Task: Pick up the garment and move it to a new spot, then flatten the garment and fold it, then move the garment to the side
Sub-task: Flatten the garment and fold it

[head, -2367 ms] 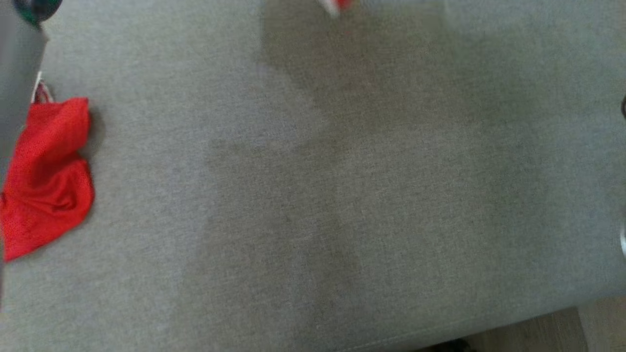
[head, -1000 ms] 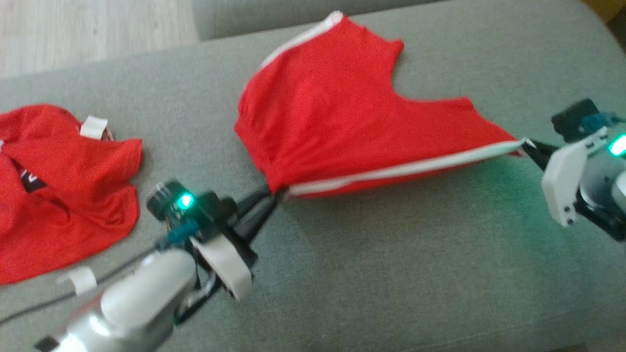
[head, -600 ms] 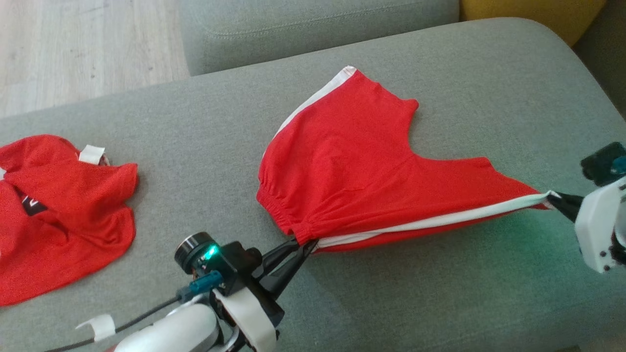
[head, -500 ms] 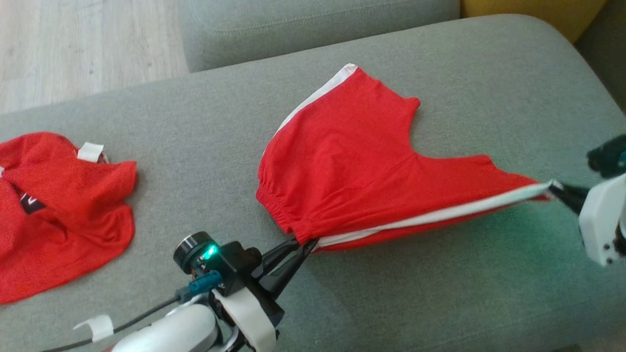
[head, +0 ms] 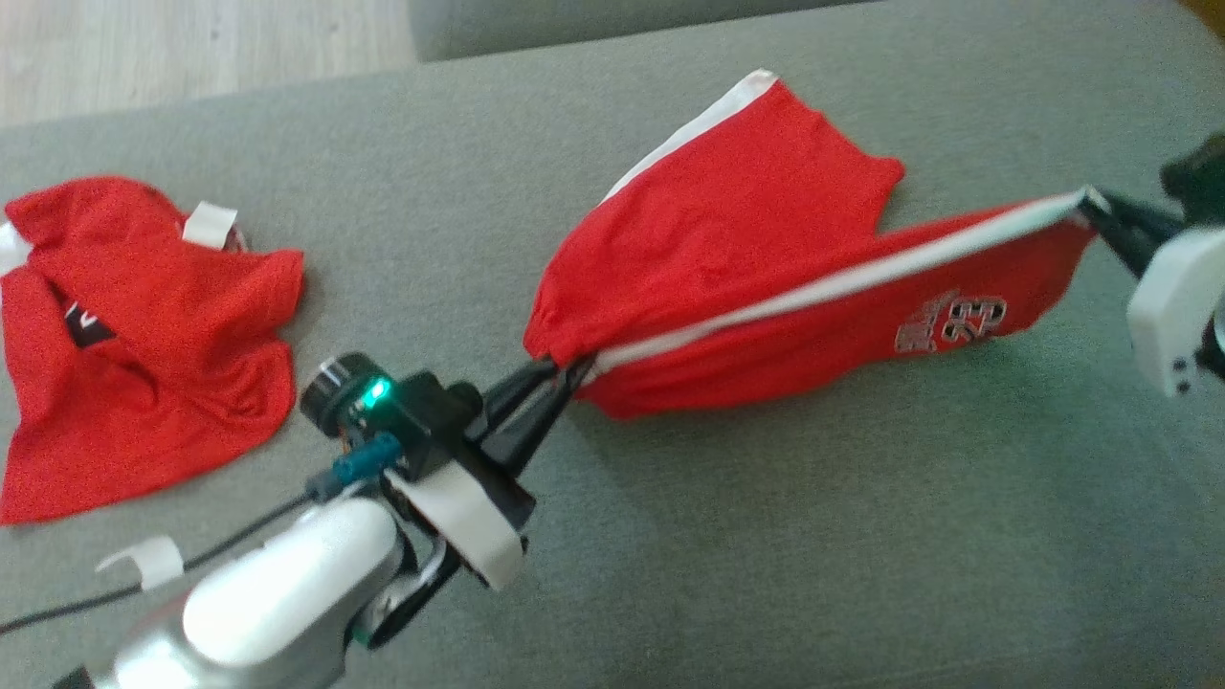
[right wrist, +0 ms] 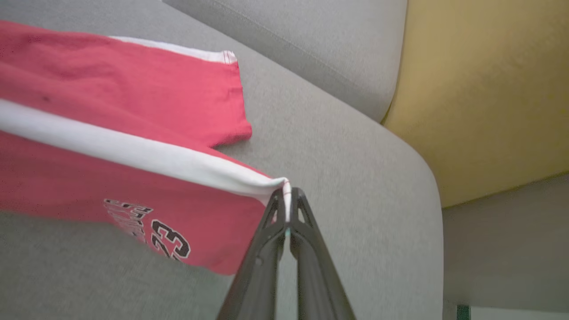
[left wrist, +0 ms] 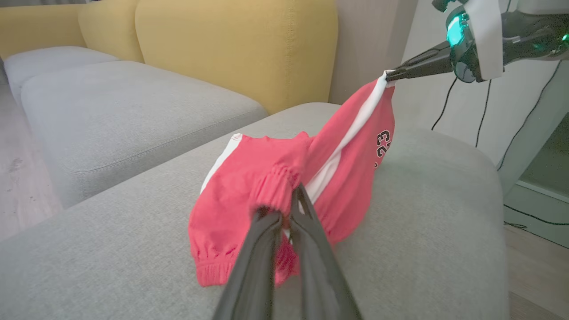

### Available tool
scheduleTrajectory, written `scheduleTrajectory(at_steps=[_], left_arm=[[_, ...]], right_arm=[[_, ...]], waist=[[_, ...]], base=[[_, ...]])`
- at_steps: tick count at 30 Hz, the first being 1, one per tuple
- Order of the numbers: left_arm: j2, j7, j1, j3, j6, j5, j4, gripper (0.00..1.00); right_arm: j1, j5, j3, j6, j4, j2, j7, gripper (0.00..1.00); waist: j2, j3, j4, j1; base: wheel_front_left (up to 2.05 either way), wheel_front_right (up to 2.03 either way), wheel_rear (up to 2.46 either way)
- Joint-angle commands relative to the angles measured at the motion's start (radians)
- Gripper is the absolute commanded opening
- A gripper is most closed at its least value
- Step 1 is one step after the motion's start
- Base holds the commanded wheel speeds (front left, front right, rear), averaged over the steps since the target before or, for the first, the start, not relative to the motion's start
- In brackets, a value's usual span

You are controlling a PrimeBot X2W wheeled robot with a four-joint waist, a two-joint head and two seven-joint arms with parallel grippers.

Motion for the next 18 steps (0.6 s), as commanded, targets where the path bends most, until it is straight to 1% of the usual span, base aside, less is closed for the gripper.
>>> scheduleTrajectory(at_steps=[1, 4, 10, 11, 18], left_arm=[[0.022, -0.001, -0.06, 0.053, 0.006, 0.001, -0.015, 0.0], [0.0, 0.005, -0.1, 0.064, 0.006, 0.003, 0.002, 0.0], [-0.045, 0.023, -0.176, 0.079, -0.001, 0.003, 0.08, 0.0], [-0.06, 0.026, -0.2, 0.081, -0.01, 0.003, 0.108, 0.0], [-0.116, 0.03, -0.267, 0.067, -0.053, 0.007, 0.198, 0.0]], right_arm=[[-0.029, -0.016, -0.018, -0.001, -0.021, -0.021, -0.008, 0.0], [-0.081, -0.047, -0.011, -0.001, -0.011, -0.001, -0.004, 0.0], [-0.21, -0.082, 0.024, -0.001, 0.046, 0.013, -0.006, 0.0], [-0.258, -0.092, 0.043, -0.001, 0.075, 0.019, -0.014, 0.0], [-0.406, -0.123, 0.131, -0.001, 0.187, 0.04, -0.043, 0.0]], waist=[[0.0, 0.025, 0.022, -0.0001], [0.0, 0.062, 0.05, -0.0001], [0.0, 0.138, 0.105, -0.0001], [0.0, 0.163, 0.122, -0.0001], [0.0, 0.234, 0.18, -0.0001]], base=[[0.0, 0.0, 0.0], [0.0, 0.0, 0.0], [0.0, 0.0, 0.0], [0.0, 0.0, 0.0], [0.0, 0.0, 0.0]])
